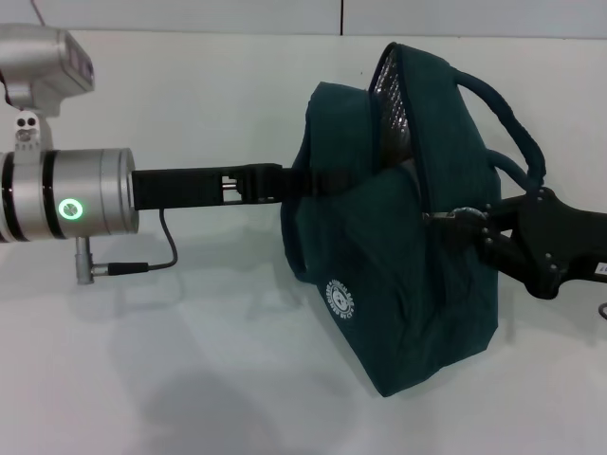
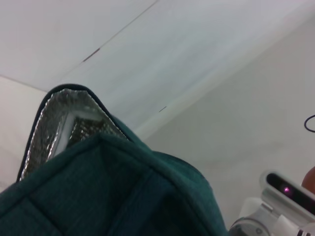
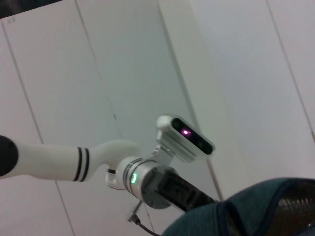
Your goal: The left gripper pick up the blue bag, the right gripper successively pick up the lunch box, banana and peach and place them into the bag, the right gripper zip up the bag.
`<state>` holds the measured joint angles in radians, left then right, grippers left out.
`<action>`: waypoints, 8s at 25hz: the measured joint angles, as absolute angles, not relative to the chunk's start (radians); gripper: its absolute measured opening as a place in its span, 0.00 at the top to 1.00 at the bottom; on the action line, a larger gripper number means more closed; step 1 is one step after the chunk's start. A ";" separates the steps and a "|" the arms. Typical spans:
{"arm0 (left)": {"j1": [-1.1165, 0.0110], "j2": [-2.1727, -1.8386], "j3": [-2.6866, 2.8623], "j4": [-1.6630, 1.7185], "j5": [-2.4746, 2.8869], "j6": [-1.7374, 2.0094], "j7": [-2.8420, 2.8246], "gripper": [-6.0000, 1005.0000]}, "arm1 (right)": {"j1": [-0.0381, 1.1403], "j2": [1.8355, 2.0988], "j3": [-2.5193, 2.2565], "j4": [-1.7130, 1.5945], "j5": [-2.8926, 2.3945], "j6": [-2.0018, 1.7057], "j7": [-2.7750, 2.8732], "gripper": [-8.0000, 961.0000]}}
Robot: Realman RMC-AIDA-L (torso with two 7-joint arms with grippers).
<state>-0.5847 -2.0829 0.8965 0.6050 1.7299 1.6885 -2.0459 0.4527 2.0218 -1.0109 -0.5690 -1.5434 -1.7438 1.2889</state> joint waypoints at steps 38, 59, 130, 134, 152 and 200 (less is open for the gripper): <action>-0.396 -2.084 0.900 0.460 1.531 1.873 -1.560 0.50 | 0.469 2.017 -1.132 -0.474 -1.513 -1.687 1.257 0.96; -0.390 -2.085 0.902 0.394 1.570 1.876 -1.473 0.50 | 0.464 2.017 -1.143 -0.468 -1.512 -1.662 1.251 0.97; -0.525 -2.108 0.957 -0.029 1.422 1.580 -0.893 0.87 | 0.622 2.028 -1.077 -0.271 -1.250 -1.685 1.133 0.95; -0.520 -2.108 0.957 -0.031 1.430 1.580 -0.884 0.91 | 0.622 2.028 -1.077 -0.261 -1.209 -1.694 1.149 0.95; -0.507 -2.099 1.099 -0.030 1.462 1.765 -0.742 0.94 | 0.627 2.028 -1.074 -0.269 -1.151 -1.553 1.176 0.94; -0.344 -2.049 1.121 0.518 1.209 1.746 -1.170 0.59 | 0.417 2.024 -1.077 -0.218 -1.083 -1.771 0.943 0.91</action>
<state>-0.3437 -2.0485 1.1210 0.5176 1.2087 1.7458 -1.1699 0.4169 2.0241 -1.0769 -0.2175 -1.0831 -1.7705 0.9433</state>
